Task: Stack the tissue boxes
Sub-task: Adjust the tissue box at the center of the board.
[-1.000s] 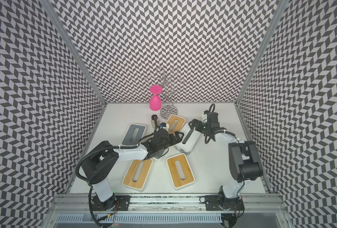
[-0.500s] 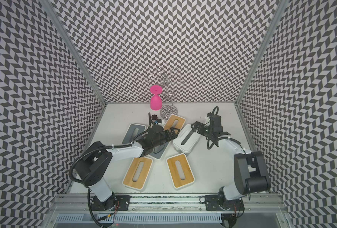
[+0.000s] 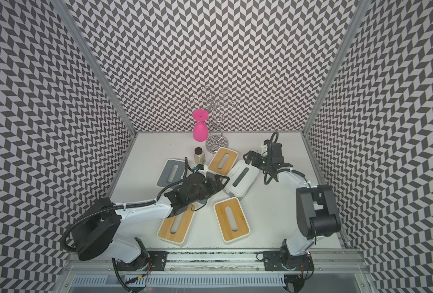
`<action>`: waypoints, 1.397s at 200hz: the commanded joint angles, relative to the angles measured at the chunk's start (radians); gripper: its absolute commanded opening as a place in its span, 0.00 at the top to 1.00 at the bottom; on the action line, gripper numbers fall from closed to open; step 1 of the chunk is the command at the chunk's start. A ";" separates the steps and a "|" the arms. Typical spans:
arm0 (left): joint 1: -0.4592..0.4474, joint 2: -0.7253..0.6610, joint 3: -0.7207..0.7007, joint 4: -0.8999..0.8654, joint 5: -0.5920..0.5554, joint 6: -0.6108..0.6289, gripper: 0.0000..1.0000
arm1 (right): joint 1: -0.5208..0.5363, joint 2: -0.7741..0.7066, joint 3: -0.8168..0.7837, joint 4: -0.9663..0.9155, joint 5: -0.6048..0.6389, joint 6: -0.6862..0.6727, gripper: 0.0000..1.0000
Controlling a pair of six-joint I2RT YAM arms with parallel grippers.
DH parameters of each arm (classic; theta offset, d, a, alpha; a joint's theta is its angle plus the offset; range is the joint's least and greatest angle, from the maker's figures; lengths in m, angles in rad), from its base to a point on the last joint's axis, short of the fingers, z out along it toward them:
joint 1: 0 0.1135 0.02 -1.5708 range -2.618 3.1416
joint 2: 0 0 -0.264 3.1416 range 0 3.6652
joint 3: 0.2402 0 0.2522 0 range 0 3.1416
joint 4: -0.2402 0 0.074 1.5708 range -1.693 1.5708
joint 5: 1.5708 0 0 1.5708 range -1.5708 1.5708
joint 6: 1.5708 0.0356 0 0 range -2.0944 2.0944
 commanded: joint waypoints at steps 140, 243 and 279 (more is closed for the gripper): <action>0.054 0.291 0.283 -0.023 0.030 0.037 0.01 | 0.016 -0.032 -0.072 0.009 -0.051 -0.039 0.01; 0.186 0.335 0.341 -0.090 0.094 0.159 0.01 | 0.111 -0.186 -0.262 0.075 -0.139 0.067 0.01; 0.219 0.282 0.329 -0.137 0.078 0.237 0.01 | 0.147 -0.214 -0.266 0.068 -0.101 0.086 0.01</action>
